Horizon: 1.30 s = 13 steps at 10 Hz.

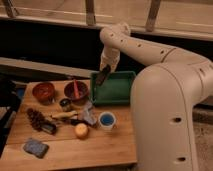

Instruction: Place eraser in tray

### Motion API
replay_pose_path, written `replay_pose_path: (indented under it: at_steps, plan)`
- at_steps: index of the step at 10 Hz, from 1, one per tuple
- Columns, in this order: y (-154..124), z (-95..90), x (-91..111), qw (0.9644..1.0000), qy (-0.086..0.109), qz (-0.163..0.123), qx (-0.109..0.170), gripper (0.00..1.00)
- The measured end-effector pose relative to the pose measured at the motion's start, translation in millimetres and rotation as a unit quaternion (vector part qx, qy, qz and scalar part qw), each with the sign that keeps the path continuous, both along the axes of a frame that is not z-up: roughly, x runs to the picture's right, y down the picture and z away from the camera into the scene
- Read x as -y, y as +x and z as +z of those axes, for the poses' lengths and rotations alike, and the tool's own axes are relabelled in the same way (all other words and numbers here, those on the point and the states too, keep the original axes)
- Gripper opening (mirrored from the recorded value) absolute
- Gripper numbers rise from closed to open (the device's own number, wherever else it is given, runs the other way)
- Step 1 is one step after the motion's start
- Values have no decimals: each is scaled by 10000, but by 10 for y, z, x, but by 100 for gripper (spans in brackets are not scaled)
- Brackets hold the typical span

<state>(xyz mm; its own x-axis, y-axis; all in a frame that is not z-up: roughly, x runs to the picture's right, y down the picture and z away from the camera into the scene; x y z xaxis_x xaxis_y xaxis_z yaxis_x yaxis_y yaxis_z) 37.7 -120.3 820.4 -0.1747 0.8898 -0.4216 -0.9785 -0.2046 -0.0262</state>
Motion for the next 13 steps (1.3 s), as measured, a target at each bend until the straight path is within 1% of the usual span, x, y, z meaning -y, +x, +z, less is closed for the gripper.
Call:
replay_pose_path:
  at_steps: [5,6,7,8,9,10,11,12,13]
  plan:
    - [-1,14,3,10000,-15,14,-9,0]
    - [44,49,-32,9999,-90,107,-33,0]
    - [132,130,-108,9994,-226,250,-100,0]
    - [208,249,-217,9986,-360,367,-137,2]
    - [263,393,-342,9976,-496,466,-160,9]
    - [303,569,-492,9960,-659,573,-167,19]
    - [316,768,-675,9938,-874,668,-147,31]
    - [305,899,-820,9916,-1054,744,-111,41]
    - [314,996,-924,9898,-1166,809,-87,49]
